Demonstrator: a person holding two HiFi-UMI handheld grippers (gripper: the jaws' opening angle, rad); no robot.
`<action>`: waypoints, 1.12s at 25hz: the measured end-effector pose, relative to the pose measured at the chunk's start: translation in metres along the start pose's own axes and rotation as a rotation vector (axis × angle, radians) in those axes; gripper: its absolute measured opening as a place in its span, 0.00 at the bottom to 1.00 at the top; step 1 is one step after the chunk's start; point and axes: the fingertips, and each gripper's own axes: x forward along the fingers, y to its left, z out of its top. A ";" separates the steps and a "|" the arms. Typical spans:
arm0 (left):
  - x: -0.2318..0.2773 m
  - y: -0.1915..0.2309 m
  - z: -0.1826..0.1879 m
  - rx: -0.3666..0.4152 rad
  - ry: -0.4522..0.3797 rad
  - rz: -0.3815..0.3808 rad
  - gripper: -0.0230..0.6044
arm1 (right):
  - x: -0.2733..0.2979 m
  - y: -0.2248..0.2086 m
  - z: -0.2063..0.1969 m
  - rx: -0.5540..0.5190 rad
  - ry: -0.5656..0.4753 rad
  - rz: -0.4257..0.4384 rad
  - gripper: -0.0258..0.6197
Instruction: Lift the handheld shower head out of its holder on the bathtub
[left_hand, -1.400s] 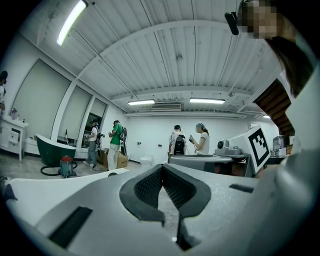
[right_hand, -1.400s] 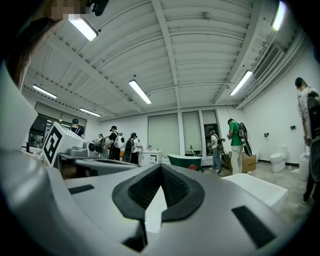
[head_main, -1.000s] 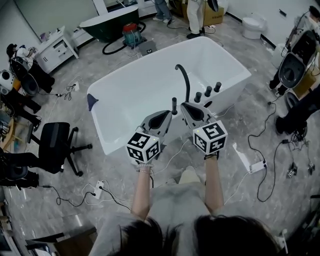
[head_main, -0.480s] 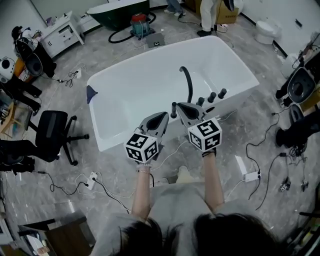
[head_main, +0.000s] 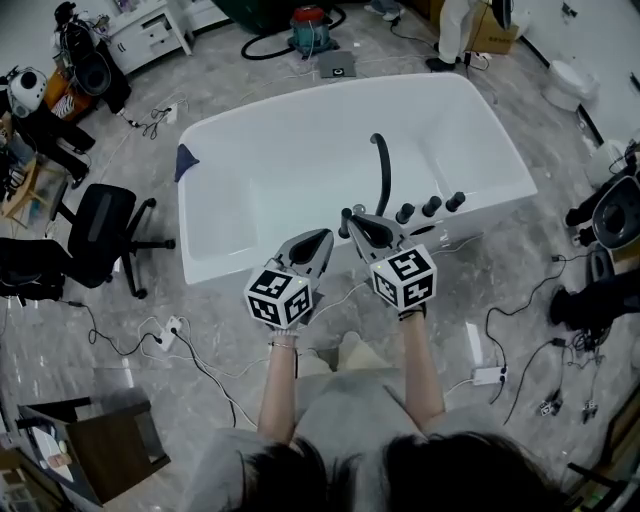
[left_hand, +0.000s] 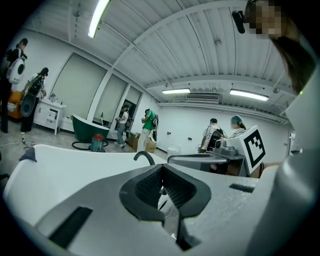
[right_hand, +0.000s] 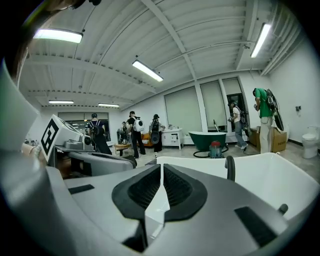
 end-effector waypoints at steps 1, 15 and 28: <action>0.003 0.002 -0.003 -0.005 0.005 0.008 0.04 | 0.002 -0.003 -0.005 0.005 0.006 0.006 0.04; 0.025 0.046 -0.072 -0.098 0.102 0.029 0.04 | 0.048 -0.020 -0.078 0.013 0.111 0.024 0.11; 0.057 0.078 -0.122 -0.092 0.145 0.014 0.04 | 0.086 -0.060 -0.141 0.030 0.151 -0.041 0.19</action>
